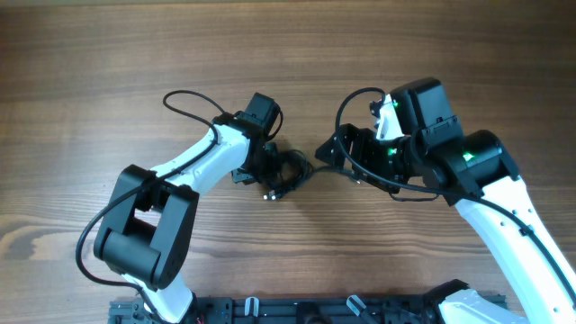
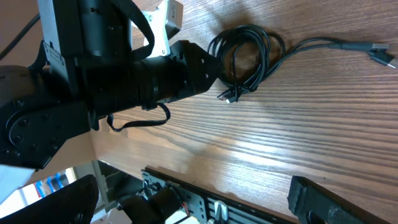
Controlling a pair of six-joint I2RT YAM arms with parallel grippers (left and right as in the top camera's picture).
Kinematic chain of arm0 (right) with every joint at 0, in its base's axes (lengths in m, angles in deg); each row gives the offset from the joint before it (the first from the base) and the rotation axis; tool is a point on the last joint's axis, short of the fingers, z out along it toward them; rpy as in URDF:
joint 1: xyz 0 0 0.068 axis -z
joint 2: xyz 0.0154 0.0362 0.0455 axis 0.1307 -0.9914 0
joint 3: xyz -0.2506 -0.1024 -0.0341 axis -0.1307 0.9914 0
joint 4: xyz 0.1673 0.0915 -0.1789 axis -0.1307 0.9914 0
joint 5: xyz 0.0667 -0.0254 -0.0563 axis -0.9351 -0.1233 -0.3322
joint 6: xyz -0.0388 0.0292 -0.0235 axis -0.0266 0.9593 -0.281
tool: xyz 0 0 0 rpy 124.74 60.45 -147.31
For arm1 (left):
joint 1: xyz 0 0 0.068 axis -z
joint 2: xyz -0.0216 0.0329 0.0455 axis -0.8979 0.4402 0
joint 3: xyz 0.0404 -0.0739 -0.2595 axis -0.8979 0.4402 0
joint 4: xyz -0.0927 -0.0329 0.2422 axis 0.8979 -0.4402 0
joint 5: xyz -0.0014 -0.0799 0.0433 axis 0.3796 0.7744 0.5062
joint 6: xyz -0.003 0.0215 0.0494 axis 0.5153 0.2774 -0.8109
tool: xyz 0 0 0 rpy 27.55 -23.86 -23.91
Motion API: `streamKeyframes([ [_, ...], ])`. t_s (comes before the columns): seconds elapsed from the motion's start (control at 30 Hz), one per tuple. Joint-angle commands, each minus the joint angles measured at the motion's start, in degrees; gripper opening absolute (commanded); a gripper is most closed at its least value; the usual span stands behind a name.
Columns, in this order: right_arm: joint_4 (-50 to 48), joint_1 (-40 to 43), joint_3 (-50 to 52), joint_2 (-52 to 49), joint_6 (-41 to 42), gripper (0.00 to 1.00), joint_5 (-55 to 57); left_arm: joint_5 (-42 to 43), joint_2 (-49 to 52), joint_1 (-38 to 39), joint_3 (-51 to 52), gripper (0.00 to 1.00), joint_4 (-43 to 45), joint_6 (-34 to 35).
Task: Untangle cables
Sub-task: 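Lower both grippers onto the cable bundle and grasp cable loops, then lift the grasped cables and hold them between both grippers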
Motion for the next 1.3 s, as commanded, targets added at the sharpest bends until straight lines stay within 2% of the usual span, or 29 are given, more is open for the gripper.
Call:
streamKeyframes([
  [0.0, -0.3, -0.3, -0.6, -0.4, 1.0, 1.00, 0.8, -1.2, 0.9, 0.1, 0.6, 0.07, 0.4, 0.6],
  [0.03, -0.3, -0.3, -0.6, -0.4, 0.9, 1.00, 0.8, -1.2, 0.9, 0.1, 0.6, 0.04, 0.6, 0.6],
  [0.23, -0.4, -0.3, -0.6, -0.4, 0.9, 1.00, 1.9, 0.2, -0.9, 0.0, 0.4, 0.04, 0.3, -0.6],
  [0.37, -0.4, -0.3, -0.6, -0.4, 0.9, 1.00, 7.9, 8.2, -6.7, 0.1, -0.9, 0.04, 0.4, -4.9],
  [0.73, -0.3, -0.3, -0.6, -0.4, 0.4, 1.00, 14.1, 13.6, -22.1, 0.1, -1.8, 0.04, 0.8, -4.7],
  [0.97, -0.5, -0.3, -0.6, -0.4, 0.3, 1.00, 13.6, 26.2, -22.8, 0.1, -1.8, 0.04, 1.4, -4.2],
  [1.13, -0.3, -0.3, -0.6, -0.4, -0.6, 1.00, 14.0, 36.6, -22.8, 0.0, -1.8, 0.04, 6.3, -2.6],
  [1.27, 0.2, -0.3, -0.5, -0.4, -3.0, 0.92, 16.3, 41.4, -22.8, -0.3, -1.8, 0.04, 9.7, 0.2],
])
